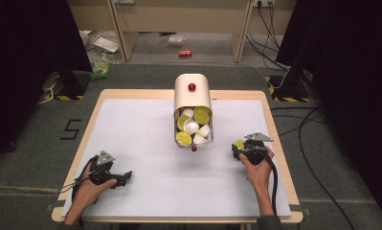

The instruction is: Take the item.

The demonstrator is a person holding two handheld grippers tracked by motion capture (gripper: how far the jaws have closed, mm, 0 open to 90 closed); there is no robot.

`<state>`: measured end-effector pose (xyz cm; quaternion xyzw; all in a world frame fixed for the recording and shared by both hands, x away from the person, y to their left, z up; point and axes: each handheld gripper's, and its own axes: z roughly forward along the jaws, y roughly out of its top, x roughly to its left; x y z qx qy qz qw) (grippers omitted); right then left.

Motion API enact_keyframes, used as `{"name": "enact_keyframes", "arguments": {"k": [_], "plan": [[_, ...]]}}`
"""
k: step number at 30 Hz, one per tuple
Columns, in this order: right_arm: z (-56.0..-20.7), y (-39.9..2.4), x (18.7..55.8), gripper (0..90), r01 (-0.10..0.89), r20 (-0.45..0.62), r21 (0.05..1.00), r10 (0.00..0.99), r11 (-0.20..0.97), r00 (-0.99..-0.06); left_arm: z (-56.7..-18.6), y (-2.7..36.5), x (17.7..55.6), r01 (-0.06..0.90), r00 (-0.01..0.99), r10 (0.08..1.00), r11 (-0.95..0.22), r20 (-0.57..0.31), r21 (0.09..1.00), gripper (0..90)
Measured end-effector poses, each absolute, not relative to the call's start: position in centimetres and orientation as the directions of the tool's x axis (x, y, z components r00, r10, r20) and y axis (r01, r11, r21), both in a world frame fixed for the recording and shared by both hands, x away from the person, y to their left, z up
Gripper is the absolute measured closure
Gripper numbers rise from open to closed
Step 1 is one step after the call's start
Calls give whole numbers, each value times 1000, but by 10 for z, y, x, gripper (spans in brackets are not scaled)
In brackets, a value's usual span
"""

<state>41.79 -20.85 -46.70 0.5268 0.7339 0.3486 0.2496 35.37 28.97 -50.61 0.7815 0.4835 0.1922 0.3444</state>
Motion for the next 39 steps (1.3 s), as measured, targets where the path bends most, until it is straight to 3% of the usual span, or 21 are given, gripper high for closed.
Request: {"name": "enact_keyframes", "arguments": {"k": [16,39], "plan": [[-452,-208,413,337,560,20,810,946,175,-324,-506,290,354,623,459,888,-295,-32,724,0],[-426,-184,386,311,478,19,855,911,199,-413,-506,290,354,623,459,888,-295,-33,724,0]]}}
